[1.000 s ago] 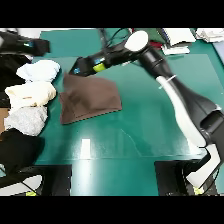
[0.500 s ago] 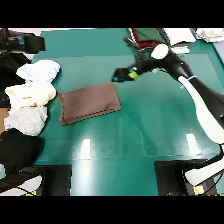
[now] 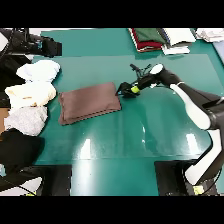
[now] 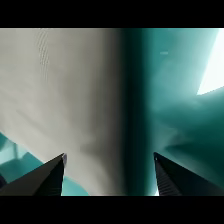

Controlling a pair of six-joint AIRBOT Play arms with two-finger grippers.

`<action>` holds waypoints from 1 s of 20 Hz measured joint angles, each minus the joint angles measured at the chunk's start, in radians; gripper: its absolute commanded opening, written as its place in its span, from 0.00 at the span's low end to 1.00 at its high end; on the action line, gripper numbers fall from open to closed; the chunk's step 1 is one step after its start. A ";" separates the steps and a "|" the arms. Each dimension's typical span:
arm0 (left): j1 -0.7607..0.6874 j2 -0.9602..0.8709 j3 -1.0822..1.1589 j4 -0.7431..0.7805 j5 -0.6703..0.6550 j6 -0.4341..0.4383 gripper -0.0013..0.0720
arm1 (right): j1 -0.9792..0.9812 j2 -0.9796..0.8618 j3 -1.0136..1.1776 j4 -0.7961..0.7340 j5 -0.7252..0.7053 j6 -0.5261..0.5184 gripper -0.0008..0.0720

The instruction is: Fold the shirts.

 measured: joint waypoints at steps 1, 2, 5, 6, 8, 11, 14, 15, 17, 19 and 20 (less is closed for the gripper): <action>-0.002 -0.002 0.000 0.000 0.000 0.001 0.05 | 0.023 -0.031 0.032 0.022 -0.008 -0.001 0.75; -0.003 -0.002 0.000 -0.002 -0.002 0.001 0.05 | 0.048 -0.066 0.069 0.045 -0.018 -0.003 0.58; -0.004 -0.004 0.000 -0.024 -0.009 0.001 0.05 | 0.108 -0.156 0.181 0.073 -0.043 -0.005 0.04; -0.005 -0.005 0.000 -0.037 -0.012 0.001 0.05 | 0.123 -0.175 0.220 0.084 -0.046 -0.012 0.04; -0.006 -0.005 0.000 -0.064 -0.019 0.001 0.05 | 0.135 -0.196 0.285 0.088 -0.051 -0.020 0.04; -0.037 -0.005 0.000 -0.085 -0.033 0.002 0.05 | 0.094 -0.154 0.348 0.026 -0.056 -0.026 0.04; -0.103 -0.005 0.000 -0.096 -0.052 0.021 0.05 | -0.007 -0.060 0.372 -0.116 -0.021 0.000 0.04; -0.125 -0.005 0.000 -0.097 -0.053 0.025 0.05 | -0.051 -0.024 0.375 -0.173 0.004 0.015 0.03; -0.166 -0.005 0.000 -0.098 -0.055 0.029 0.05 | -0.162 0.066 0.362 -0.300 0.055 0.046 0.03; -0.191 -0.005 0.000 -0.103 -0.052 0.031 0.05 | -0.280 0.158 0.312 -0.403 0.085 0.066 0.03; -0.197 -0.005 0.000 -0.104 -0.051 0.031 0.05 | -0.351 0.211 0.273 -0.446 0.096 0.072 0.04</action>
